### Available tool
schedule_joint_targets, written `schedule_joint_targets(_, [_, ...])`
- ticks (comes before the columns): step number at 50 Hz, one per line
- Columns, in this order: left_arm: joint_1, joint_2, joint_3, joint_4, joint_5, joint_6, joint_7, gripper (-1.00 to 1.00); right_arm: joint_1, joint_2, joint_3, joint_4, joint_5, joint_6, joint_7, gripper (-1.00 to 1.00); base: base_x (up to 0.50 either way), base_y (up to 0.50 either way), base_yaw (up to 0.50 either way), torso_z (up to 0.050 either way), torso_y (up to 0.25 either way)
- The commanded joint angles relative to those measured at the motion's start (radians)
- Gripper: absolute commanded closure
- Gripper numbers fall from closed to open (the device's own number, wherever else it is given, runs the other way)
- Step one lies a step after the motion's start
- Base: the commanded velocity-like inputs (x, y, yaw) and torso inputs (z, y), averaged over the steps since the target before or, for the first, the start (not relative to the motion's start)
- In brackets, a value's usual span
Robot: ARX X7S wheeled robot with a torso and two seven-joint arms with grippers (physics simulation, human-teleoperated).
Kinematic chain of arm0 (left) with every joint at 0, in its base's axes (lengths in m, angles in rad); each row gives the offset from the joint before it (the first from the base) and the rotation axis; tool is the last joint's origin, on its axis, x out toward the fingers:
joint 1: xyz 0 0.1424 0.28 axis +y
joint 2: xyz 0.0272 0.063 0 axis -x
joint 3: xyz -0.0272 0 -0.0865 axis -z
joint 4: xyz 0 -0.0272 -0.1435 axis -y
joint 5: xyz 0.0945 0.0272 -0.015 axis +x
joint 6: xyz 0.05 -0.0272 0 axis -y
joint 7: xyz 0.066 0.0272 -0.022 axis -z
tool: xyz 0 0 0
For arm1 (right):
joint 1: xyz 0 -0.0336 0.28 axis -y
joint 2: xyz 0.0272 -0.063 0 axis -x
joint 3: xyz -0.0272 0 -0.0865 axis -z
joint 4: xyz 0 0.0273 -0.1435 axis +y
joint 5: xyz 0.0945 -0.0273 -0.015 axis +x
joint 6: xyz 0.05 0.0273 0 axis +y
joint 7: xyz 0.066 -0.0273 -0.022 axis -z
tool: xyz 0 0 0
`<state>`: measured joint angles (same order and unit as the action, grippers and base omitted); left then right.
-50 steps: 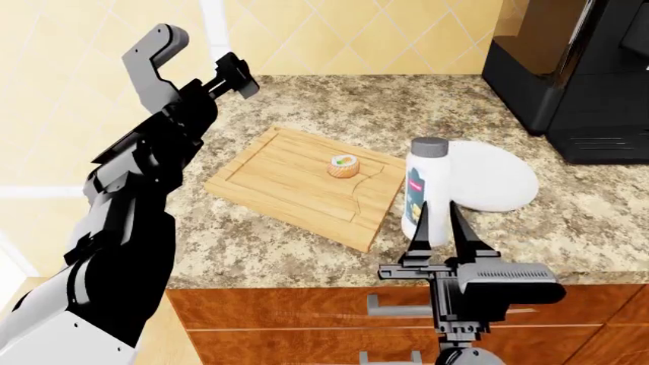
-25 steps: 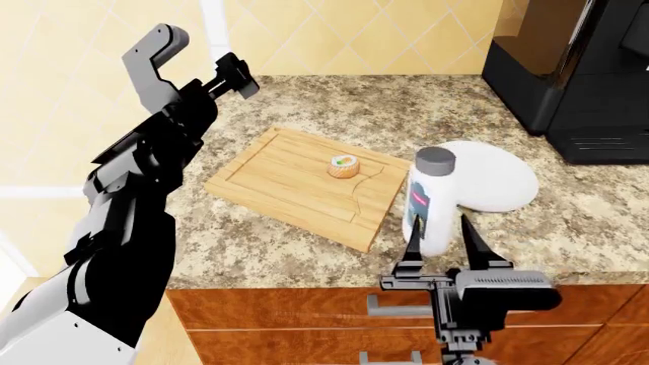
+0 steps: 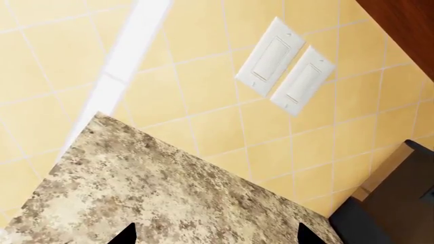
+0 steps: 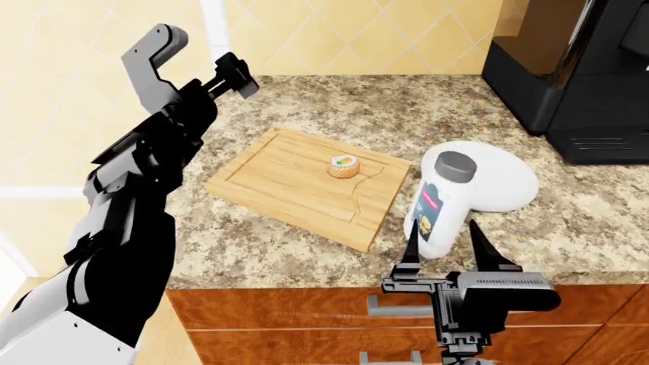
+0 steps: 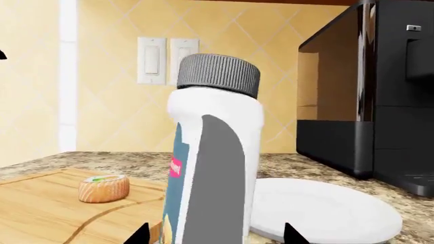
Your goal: Pick the sushi from the plate and place it on the cutting board. Then pick the condiment bottle from the cabinet and place it next to the cutting board.
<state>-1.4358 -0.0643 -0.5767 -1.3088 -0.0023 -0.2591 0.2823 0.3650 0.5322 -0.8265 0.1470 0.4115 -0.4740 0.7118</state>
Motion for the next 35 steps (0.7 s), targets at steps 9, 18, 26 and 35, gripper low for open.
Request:
schedule_joint_targets(9, [-0.001, 0.0, 0.0, 0.0, 0.001, -0.001, -0.001, -1.0, -0.01, 0.004, -0.007, -0.003, 0.02, 0.029, -0.003, -1.0, 0.0, 0.0, 0.0, 0.0, 0.0])
schedule_joint_targets(18, [0.0, 0.001, 0.007, 0.0, 0.003, 0.003, -0.007, -1.0, -0.007, 0.021, -0.011, -0.06, 0.014, 0.054, 0.006, -1.0, 0.0, 0.0, 0.0, 0.0, 0.0])
schedule_joint_targets(26, [-0.019, 0.002, 0.024, 0.0, 0.001, 0.041, 0.013, -1.0, -0.014, 0.068, -0.012, -0.188, 0.001, 0.095, 0.034, -1.0, 0.0, 0.0, 0.0, 0.0, 0.0])
schedule_joint_targets(35, [-0.119, 0.007, 0.025, 0.009, -0.013, 0.062, 0.08, -1.0, -0.036, 0.126, -0.002, -0.327, -0.029, 0.137, 0.092, -1.0, 0.0, 0.0, 0.0, 0.0, 0.0])
